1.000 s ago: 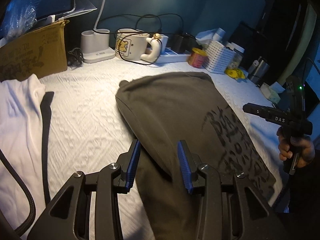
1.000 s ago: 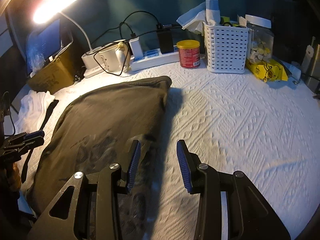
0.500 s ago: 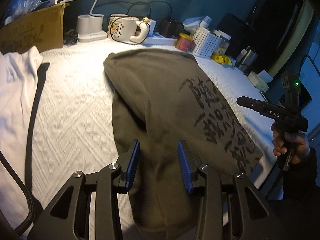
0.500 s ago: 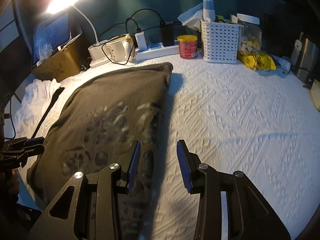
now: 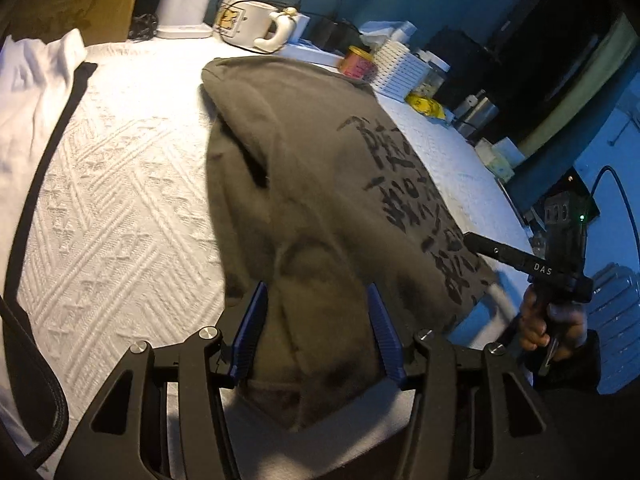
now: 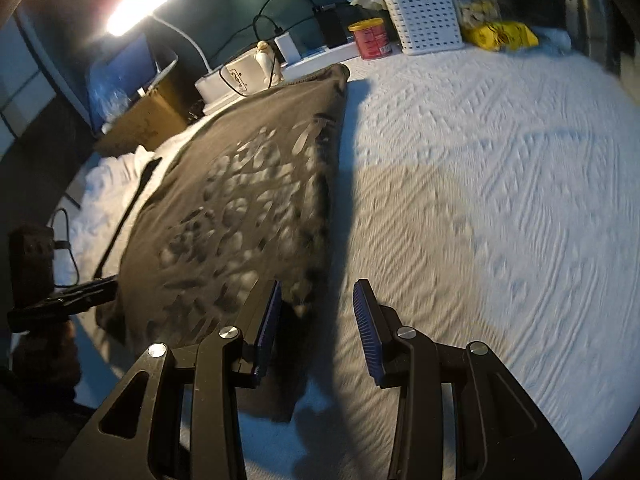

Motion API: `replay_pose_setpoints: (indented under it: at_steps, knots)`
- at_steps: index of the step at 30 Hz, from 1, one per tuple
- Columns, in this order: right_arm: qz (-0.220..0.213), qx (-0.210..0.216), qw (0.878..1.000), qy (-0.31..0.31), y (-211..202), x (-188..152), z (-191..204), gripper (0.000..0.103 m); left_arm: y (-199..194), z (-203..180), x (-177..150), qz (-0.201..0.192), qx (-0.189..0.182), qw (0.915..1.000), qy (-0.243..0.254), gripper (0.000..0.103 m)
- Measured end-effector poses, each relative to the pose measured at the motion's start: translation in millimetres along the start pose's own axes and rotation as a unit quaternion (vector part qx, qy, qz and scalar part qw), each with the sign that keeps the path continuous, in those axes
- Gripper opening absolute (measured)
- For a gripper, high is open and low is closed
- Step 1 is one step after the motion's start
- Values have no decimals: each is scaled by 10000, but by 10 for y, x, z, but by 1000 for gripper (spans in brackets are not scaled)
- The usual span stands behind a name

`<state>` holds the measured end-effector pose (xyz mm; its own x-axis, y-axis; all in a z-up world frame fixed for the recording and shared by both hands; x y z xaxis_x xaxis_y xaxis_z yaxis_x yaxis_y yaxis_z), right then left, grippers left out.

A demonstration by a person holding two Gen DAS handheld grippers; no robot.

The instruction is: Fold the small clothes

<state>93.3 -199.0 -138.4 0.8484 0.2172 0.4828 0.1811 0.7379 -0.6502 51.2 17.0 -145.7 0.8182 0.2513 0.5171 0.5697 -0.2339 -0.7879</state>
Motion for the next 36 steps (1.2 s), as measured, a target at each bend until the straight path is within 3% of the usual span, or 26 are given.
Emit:
replay_pose_setpoints:
  at_steps: [5, 6, 7, 8, 13, 19, 25, 28, 31, 36]
  knots:
    - [-13, 434, 9990, 89, 17, -133, 168, 37, 74, -91, -35, -55, -326, 9994, -141, 22]
    - [-27, 494, 9988, 17, 45, -145, 222, 28, 78, -94, -23, -66, -327, 9993, -181, 21]
    - [0, 442, 9990, -79, 77, -159, 249, 11, 75, -120, -9, -69, -334, 9992, -195, 18]
    - [-3, 408, 9991, -105, 84, -165, 257, 11, 59, -154, 8, -113, -320, 9993, -132, 16]
    - [-359, -10, 9991, -242, -183, -63, 129, 8, 49, -577, 88, -166, -641, 9973, 302, 13]
    - [-533, -727, 9955, -291, -633, -156, -83, 8, 167, -986, -46, 125, -836, 9935, 758, 12]
    - [-402, -760, 9963, -86, -591, -592, 16, 8, 98, -689, -225, 316, -403, 9961, 713, 10]
    - [-506, -701, 9963, -16, -526, -670, 134, 9, 31, -545, -306, 380, -334, 9970, 579, 8]
    - [-594, -920, 9939, -119, -522, -715, 169, 9, 19, -528, -411, 407, -289, 9973, 536, 8]
    - [-493, -1018, 9934, -208, -545, -774, 162, 9, -14, -596, -441, 397, -52, 9961, 791, 9]
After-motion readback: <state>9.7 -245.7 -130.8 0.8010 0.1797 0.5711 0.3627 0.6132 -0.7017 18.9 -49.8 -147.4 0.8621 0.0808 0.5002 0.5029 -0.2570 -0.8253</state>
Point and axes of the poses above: each gripper's, at about its wrist camera, not at the fingertips, and y roughly the way its jaws point, z to its left, x to its top, the point moved 9 cm from there along y, roughly the way its jaws point, and after that the axes turned 9 degrees about x, right-handed, at the moved point
